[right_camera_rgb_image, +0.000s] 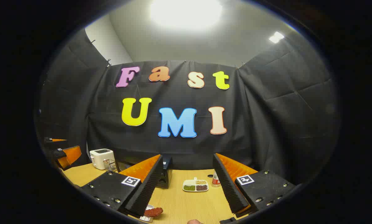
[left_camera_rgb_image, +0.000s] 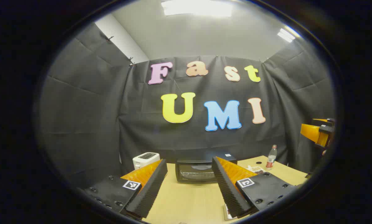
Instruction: Open the electric oven with the left hand, put the food in, and close the electric oven.
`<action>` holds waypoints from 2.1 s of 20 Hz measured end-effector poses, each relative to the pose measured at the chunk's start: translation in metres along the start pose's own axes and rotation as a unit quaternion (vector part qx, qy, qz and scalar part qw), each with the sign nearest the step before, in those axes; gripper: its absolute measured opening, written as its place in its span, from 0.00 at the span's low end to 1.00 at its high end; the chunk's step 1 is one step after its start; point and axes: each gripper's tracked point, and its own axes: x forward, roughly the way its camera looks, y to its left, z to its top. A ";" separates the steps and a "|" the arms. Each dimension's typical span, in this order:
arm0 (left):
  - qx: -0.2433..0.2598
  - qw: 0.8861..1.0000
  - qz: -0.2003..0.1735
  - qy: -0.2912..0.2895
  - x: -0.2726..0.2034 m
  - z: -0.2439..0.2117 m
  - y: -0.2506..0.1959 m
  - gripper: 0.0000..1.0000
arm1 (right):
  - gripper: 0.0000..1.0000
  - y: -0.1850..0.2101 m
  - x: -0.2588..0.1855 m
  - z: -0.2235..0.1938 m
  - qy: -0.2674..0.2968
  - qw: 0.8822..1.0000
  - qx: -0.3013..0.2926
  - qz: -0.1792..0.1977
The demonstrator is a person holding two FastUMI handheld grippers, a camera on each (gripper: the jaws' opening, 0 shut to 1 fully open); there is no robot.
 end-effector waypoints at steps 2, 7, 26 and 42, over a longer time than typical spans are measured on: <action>-0.001 1.000 -0.001 -0.001 0.000 0.000 -0.002 1.00 | 0.96 0.000 0.000 -0.001 -0.001 1.000 0.001 0.001; -0.007 1.000 -0.003 -0.002 -0.003 0.001 -0.006 1.00 | 0.96 -0.003 0.000 -0.006 0.002 1.000 0.003 0.005; -0.012 1.000 -0.002 -0.002 0.074 -0.008 -0.029 1.00 | 0.96 -0.007 0.005 -0.029 0.019 0.998 0.012 0.053; -0.009 0.996 -0.084 0.026 0.239 -0.079 -0.053 0.97 | 0.96 -0.013 0.037 -0.021 0.011 0.997 -0.018 -0.072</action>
